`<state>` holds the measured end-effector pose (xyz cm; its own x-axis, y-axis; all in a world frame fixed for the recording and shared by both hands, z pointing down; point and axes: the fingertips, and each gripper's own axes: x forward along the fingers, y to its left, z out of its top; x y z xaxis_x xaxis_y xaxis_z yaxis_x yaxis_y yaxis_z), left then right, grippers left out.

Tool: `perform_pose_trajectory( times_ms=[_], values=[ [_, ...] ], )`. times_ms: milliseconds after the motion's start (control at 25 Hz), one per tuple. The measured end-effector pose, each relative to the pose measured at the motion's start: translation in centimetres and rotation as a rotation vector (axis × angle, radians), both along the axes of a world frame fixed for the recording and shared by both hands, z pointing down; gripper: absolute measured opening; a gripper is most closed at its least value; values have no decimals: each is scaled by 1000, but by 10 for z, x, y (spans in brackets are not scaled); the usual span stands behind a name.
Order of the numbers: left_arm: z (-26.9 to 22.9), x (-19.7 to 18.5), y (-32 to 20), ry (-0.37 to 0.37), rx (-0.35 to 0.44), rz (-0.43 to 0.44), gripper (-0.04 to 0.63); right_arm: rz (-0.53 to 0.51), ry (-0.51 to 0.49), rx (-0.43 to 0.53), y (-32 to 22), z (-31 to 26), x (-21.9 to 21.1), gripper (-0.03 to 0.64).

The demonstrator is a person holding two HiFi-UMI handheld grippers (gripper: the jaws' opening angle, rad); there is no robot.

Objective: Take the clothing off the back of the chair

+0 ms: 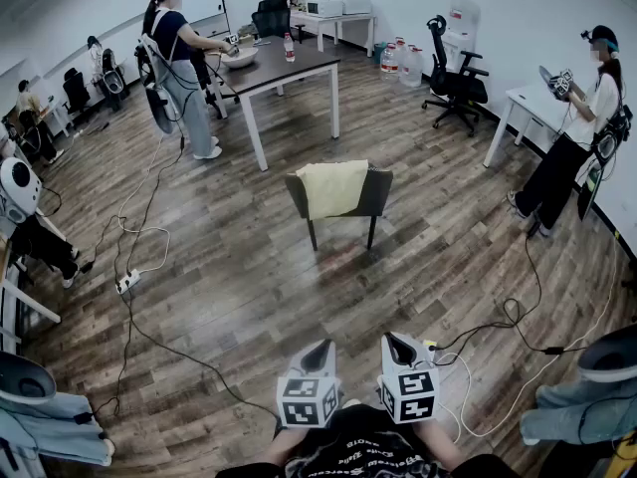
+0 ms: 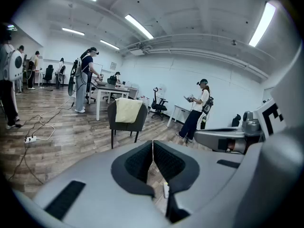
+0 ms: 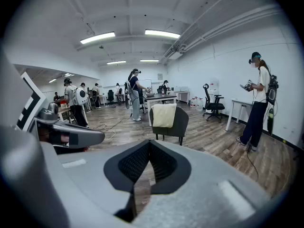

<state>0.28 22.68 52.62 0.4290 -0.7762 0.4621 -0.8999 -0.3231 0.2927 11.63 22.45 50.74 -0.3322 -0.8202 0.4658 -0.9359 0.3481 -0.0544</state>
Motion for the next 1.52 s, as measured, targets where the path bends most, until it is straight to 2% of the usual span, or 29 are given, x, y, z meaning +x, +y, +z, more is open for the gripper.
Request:
perform_pose_trajectory(
  times_ms=[480,880,1120,1400,1520],
  values=[
    [-1,7,-2,-7,33,-16,15,-40,10,26,1,5,-4,3],
    [2,5,-7,-35,36,-18,15,-44,-35,16,-7,12,-9,5],
    [13,7,-34,2,-8,-14,15,-54,-34,-3,-27,19,-10,5],
    [18,19,-82,18,-28,66,15,-16,-29,-38,-69,29,-8,5],
    [22,18,-108,12,-47,75,15,-2,-35,-60,-91,32,-9,5]
  ],
)
